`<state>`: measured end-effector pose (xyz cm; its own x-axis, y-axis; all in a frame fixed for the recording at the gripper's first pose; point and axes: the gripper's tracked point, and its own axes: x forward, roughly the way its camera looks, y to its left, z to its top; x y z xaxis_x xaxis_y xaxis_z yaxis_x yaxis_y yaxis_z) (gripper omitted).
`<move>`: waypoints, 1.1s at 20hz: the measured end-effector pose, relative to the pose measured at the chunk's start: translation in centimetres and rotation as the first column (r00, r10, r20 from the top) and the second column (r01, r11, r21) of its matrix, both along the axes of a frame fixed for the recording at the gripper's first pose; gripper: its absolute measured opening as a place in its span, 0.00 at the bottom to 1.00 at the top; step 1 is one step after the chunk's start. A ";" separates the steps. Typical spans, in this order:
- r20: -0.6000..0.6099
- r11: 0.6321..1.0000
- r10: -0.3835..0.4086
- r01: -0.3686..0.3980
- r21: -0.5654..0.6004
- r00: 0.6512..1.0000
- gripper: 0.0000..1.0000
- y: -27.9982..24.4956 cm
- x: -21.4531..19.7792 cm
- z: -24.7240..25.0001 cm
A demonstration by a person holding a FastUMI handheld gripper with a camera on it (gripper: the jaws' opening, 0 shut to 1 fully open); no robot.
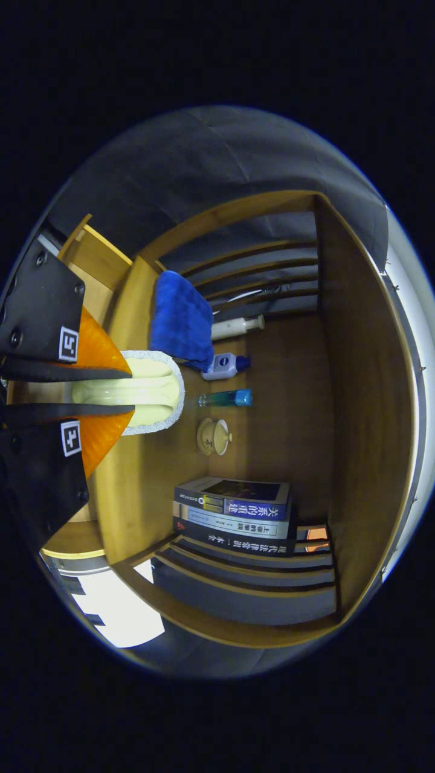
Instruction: Pull open the drawer, take out the items inside it, and place them on the countertop above the cabinet.
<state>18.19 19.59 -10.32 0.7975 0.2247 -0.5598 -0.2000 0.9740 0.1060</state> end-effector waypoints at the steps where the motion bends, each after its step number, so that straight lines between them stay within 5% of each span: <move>1: -0.017 1.000 -0.009 0.009 -0.004 1.000 0.22 0.2 0.9 -0.6; 8: -0.237 0.997 -0.061 0.046 -0.066 0.970 0.22 0.3 6.6 -8.8; 15: -0.225 0.995 -0.104 0.100 -0.030 0.969 0.22 0.5 10.3 -10.1; 22: -0.217 0.995 -0.082 0.091 0.035 0.973 0.58 0.7 8.9 -9.2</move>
<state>27.09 20.28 -19.51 0.6771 0.1891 -0.7112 -0.0831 0.9799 0.1814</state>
